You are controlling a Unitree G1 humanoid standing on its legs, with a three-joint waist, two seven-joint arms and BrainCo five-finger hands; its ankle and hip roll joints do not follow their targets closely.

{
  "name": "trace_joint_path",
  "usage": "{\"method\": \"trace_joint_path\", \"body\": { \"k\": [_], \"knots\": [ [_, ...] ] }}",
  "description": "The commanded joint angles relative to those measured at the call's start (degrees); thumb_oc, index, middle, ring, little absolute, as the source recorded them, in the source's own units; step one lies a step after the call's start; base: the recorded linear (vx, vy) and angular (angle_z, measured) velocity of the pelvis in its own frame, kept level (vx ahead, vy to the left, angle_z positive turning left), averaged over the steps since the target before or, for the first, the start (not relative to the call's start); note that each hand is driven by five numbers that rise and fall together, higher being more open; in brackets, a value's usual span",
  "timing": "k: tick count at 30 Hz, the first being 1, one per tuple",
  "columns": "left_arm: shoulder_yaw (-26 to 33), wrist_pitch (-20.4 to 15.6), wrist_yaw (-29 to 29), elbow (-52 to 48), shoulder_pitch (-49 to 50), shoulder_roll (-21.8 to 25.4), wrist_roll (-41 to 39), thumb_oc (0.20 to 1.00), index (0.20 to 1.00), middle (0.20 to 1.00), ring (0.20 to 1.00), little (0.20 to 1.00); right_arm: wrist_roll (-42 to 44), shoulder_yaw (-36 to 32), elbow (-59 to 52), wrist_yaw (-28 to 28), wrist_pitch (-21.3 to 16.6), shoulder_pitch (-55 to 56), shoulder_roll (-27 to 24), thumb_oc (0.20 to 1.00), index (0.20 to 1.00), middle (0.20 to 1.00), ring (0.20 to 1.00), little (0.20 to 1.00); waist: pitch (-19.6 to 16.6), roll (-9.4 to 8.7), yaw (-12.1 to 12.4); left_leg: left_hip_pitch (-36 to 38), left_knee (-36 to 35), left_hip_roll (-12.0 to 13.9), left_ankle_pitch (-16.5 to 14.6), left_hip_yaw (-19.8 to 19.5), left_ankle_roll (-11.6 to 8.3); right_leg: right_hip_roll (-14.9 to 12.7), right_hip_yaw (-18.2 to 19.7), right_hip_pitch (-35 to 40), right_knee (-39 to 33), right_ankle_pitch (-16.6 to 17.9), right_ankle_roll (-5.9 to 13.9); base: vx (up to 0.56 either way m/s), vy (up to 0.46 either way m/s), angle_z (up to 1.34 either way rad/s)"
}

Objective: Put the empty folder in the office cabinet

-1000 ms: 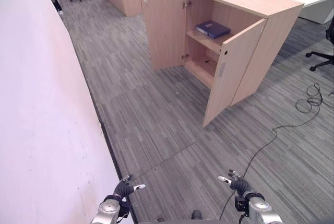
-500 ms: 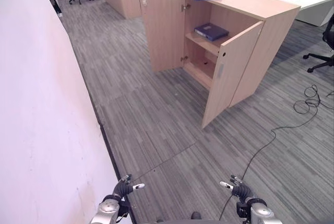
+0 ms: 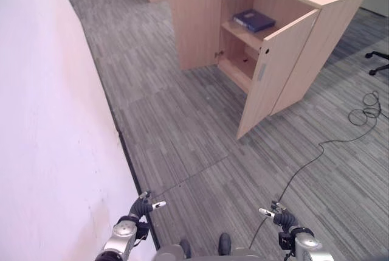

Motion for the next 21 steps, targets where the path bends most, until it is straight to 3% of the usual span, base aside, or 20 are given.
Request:
{"method": "trace_joint_path", "body": {
  "k": [1,2,4,6,9,12,13,16,19,21],
  "knots": [
    [-0.3,-2.2,0.5,-1.3,-3.5,0.8,-2.3,1.0,1.0,1.0,1.0,1.0,0.9,-2.3,-0.6,-1.0,-1.6,-1.4,-2.6,1.0,1.0,1.0,1.0,1.0,1.4,0.8,0.1,-2.6,-0.2,8.8,4.0,1.1,-1.49,-0.9,1.5,7.0,1.6,-8.0,6.53,0.11,0.025,0.08],
    [-0.3,-2.0,0.5,-1.4,-3.6,0.7,-2.4,1.0,1.0,1.0,1.0,1.0,1.0,-2.7,-0.3,-1.2,-1.6,-1.5,-2.7,1.0,1.0,1.0,1.0,1.0,1.3,0.75,0.4,-3.7,-2.4,9.0,3.8,1.4,-1.17,-1.0,1.7,7.4,1.6,-8.3,6.8,0.19,0.063,0.07],
    [-0.8,-1.9,0.6,-1.3,-3.9,0.9,-2.3,1.0,1.0,1.0,1.0,1.0,1.5,-2.9,0.3,-1.6,-1.6,-1.6,-2.9,1.0,1.0,1.0,1.0,1.0,1.2,1.12,1.5,-7.3,-8.0,9.8,7.7,0.4,-1.39,-1.2,2.4,8.8,1.5,-9.7,7.32,0.26,0.113,-0.01],
    [-1.0,-2.0,0.7,-1.3,-4.2,1.0,-2.4,1.0,1.0,1.0,1.0,1.0,1.7,-2.8,0.7,-1.9,-1.6,-2.0,-3.0,1.0,1.0,1.0,1.0,1.0,1.4,1.14,2.0,-8.8,-11.2,10.0,8.7,0.1,-1.58,-1.5,3.1,9.5,1.9,-11.0,7.47,0.21,0.098,0.05],
    [-0.6,-2.3,1.2,-1.4,-4.2,1.9,-3.3,1.0,1.0,1.0,1.0,1.0,2.0,-2.3,2.0,-2.4,-1.6,-3.4,-3.0,1.0,1.0,1.0,1.0,1.0,1.5,0.91,3.9,-13.3,-17.1,12.3,10.6,-2.4,-3.09,-2.6,7.1,12.6,2.5,-14.1,7.98,0.31,0.158,-0.23],
    [-0.2,-2.5,1.2,-1.1,-3.8,2.0,-3.4,1.0,1.0,1.0,1.0,1.0,1.6,-2.2,2.7,-2.4,-1.5,-3.8,-3.2,1.0,1.0,1.0,1.0,1.0,1.3,1.1,4.7,-13.8,-17.1,13.7,11.6,-3.2,-4.05,-3.2,9.0,14.6,1.9,-15.0,8.61,0.27,0.201,-0.78],
    [0.2,-2.5,1.0,-0.6,-3.3,1.9,-3.5,1.0,1.0,1.0,1.0,1.0,1.4,-2.3,2.8,-1.9,-1.4,-3.5,-3.0,1.0,1.0,1.0,1.0,1.0,0.3,1.45,5.1,-13.2,-17.0,14.6,12.5,-3.0,-4.66,-4.1,9.7,15.7,1.1,-15.2,9.67,0.27,0.276,-0.71],
    [0.2,-2.8,1.3,-0.2,-3.2,2.1,-3.3,1.0,1.0,1.0,1.0,1.0,1.8,-2.6,3.1,-1.8,-1.5,-3.1,-2.5,1.0,1.0,1.0,1.0,1.0,-0.3,1.2,5.6,-13.2,-16.6,14.5,14.1,-2.7,-5.09,-5.7,10.6,15.5,0.8,-15.3,10.65,0.23,0.272,-0.28],
    [-0.2,-2.7,1.1,-0.5,-4.3,3.1,-3.0,1.0,1.0,1.0,1.0,1.0,2.3,-2.8,4.7,-1.5,-1.2,-3.6,-0.5,1.0,1.0,1.0,1.0,1.0,-1.6,-0.12,5.8,-15.2,-11.8,12.5,13.0,-0.7,-3.42,-9.7,10.6,13.0,3.2,-14.1,13.29,0.26,0.364,-0.3],
    [-0.5,-2.7,0.9,-1.1,-5.0,3.9,-2.6,1.0,1.0,1.0,1.0,1.0,2.3,-2.7,5.5,-1.4,-1.1,-4.4,0.2,1.0,1.0,1.0,1.0,1.0,-2.0,-1.1,6.0,-15.3,-10.4,11.2,10.9,0.4,-1.78,-11.1,11.0,10.2,6.6,-11.3,14.46,0.13,0.189,0.18]
  ]
}}
